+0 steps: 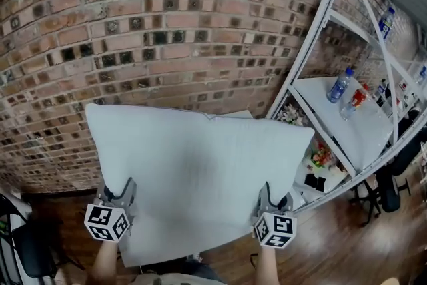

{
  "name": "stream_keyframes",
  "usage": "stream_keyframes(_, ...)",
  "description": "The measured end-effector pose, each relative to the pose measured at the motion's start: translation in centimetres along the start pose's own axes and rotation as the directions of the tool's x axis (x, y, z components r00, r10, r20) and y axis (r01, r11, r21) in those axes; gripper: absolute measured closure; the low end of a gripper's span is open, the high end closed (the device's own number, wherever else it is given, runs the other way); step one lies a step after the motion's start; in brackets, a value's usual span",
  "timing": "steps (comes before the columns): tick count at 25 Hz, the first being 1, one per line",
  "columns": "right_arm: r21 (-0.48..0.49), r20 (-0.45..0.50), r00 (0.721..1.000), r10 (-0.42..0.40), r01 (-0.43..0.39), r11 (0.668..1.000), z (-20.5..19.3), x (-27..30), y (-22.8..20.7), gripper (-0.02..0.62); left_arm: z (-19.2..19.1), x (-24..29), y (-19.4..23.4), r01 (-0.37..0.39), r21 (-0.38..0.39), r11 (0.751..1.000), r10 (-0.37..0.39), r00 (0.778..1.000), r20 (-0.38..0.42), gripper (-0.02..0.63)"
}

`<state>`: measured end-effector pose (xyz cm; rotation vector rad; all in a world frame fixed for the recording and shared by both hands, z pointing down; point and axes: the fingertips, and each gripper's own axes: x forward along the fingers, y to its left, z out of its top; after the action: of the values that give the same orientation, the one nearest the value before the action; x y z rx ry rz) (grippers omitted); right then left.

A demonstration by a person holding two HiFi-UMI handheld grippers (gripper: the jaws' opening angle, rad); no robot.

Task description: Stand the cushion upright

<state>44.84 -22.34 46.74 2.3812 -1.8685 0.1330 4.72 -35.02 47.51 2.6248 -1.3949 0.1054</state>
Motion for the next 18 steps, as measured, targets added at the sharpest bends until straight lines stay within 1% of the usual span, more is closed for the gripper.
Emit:
stream_keyframes(9,-0.033,-0.012,0.994,0.109,-0.110,0.993,0.6,7.3,0.1,0.469,-0.7,2.2,1.1,-0.110,-0.030,0.994,0.109,0.994,-0.009,0.454)
stream_keyframes(18,-0.063,-0.016,0.977,0.214,-0.215,0.975,0.7,14.5,0.7,0.469,-1.5,4.7,2.5,-0.201,-0.053,0.978,0.201,0.980,-0.012,0.453)
